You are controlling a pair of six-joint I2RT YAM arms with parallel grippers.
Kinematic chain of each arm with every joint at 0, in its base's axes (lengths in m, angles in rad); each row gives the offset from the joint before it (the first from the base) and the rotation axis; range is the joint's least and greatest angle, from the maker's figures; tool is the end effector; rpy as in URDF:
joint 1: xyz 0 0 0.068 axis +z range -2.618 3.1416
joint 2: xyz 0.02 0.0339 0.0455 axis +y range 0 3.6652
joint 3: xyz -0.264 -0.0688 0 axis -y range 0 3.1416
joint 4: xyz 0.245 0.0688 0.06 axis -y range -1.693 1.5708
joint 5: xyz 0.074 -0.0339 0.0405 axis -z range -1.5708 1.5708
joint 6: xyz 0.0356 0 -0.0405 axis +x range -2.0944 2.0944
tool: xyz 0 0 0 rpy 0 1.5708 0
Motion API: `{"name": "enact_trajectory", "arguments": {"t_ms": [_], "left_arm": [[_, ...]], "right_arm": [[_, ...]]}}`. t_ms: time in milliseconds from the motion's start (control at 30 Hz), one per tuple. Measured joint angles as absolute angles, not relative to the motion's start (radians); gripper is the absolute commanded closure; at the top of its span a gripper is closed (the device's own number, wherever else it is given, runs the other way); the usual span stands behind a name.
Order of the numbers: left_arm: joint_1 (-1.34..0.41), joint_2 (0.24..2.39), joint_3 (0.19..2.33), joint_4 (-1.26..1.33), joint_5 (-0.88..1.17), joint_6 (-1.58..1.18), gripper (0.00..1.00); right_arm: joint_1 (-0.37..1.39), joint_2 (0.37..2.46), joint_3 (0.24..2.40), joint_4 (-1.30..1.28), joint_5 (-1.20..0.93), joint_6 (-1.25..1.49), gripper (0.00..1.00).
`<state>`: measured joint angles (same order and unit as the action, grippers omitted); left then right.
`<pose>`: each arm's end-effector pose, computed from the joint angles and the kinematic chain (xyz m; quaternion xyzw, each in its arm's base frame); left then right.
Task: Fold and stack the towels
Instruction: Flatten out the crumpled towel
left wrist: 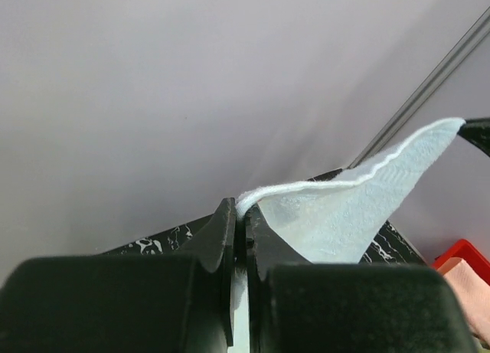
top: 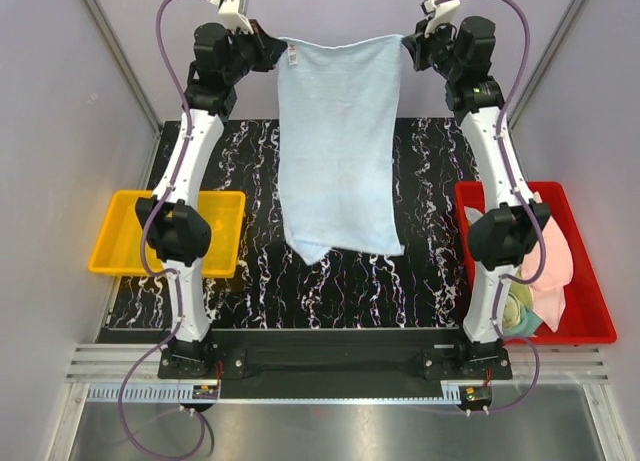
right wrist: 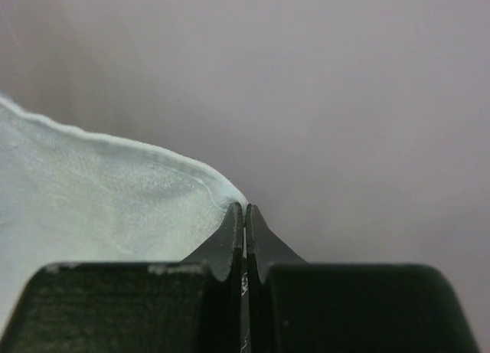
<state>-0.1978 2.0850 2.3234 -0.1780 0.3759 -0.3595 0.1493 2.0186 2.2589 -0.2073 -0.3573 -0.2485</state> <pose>0.4687 -0.1073 0.4660 0.0812 0.6822 -0.3199 0.6525 0.4583 0.0815 0.4716 -0.2604 0.6456 0.0883 0.7125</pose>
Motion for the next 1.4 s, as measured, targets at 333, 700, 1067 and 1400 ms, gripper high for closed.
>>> {"name": "enact_trajectory", "arguments": {"t_ms": [333,700,1067,1400], "left_arm": [[-0.194,2.173,2.311,-0.078,0.447,-0.359,1.0],[-0.253,1.69,1.951,-0.215,0.46,-0.267,1.0],[-0.574,1.117,1.911,-0.266,0.46,-0.249,1.0],[-0.619,1.248,2.12,-0.424,0.367,-0.268,1.0]], "right_arm": [[0.136,2.166,2.341,-0.123,-0.363,-0.249,1.0],[0.138,1.575,1.745,-0.19,-0.452,-0.201,1.0],[0.144,0.859,1.75,-0.255,-0.554,-0.137,1.0],[0.147,0.882,1.84,-0.343,-0.527,-0.115,1.0]]}}
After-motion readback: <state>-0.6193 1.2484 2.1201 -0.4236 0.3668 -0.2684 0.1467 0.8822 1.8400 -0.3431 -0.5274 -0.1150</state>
